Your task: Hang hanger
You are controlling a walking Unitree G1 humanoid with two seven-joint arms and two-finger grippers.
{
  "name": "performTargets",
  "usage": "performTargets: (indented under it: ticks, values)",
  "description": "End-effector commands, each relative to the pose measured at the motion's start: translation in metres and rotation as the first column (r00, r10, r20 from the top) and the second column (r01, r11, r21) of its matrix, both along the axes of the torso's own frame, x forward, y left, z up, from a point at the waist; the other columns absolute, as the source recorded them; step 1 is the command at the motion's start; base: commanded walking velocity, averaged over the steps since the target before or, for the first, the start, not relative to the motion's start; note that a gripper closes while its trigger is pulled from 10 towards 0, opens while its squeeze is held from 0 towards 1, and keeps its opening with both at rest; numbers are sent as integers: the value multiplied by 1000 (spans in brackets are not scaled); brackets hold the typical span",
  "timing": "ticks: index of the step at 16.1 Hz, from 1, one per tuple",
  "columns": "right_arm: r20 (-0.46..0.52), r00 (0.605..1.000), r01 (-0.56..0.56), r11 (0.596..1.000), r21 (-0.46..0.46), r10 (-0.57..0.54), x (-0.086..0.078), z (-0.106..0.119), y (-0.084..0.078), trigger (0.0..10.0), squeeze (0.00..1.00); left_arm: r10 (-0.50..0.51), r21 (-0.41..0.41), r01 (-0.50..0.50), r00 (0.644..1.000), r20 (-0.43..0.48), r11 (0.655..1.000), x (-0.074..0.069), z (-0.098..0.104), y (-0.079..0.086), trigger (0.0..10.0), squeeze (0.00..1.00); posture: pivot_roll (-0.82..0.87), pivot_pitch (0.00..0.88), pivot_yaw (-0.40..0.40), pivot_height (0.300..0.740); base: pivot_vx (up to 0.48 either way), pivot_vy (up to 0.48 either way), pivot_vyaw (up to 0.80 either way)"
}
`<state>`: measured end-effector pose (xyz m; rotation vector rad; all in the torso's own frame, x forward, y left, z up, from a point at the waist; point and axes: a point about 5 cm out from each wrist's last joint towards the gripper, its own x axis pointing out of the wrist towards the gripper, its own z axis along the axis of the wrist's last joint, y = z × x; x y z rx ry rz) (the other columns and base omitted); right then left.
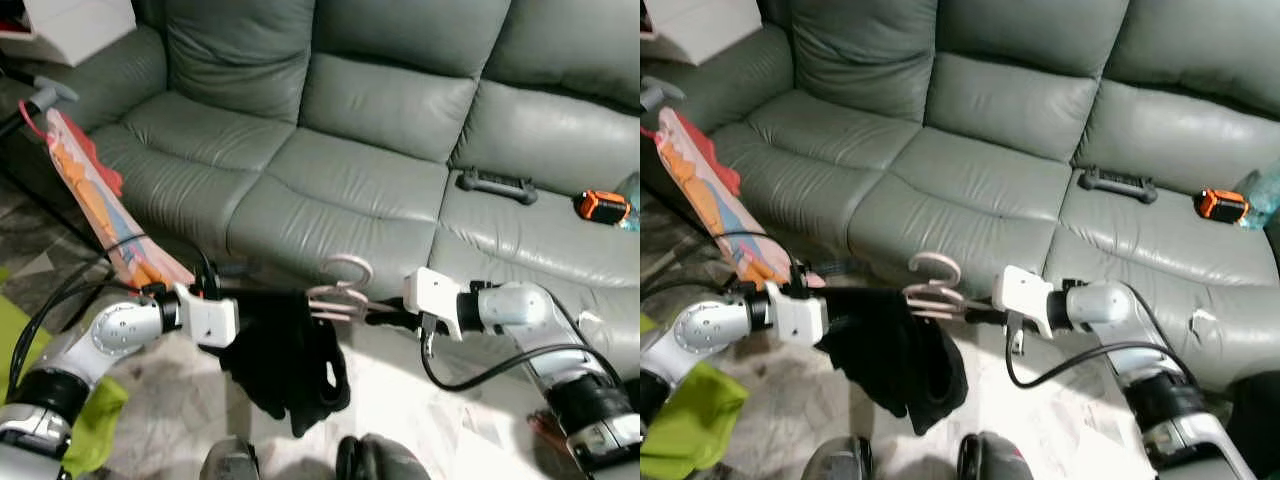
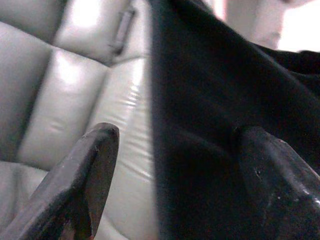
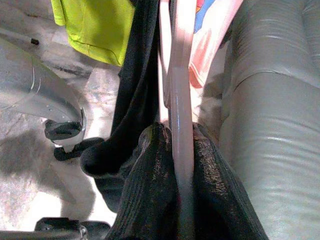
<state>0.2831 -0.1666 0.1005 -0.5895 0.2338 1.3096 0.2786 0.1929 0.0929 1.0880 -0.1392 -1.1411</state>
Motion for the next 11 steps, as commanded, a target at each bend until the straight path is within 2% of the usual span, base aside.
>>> performTargets:
  ticks: [1, 6, 11]
  values:
    - [37, 999, -36, 999, 11, 36, 3, 9, 3, 10000, 0, -16, 36, 18, 999, -42, 999, -1, -2, 4, 0, 0, -35, 102, -16, 740, 0, 0, 0]
    - [55, 997, -62, 998, -17, 63, 1, 5, 6, 10000, 0, -7, 150, 30, 988, -152, 988, 8, -7, 11, 0, 0, -43, 106, -10, 740, 0, 0, 0]
    - [60, 996, -66, 998, -17, 67, -1, 2, 12, 10000, 0, -17, 162, 48, 983, -184, 986, 10, -9, 5, 0, 0, -44, 107, -9, 740, 0, 0, 0]
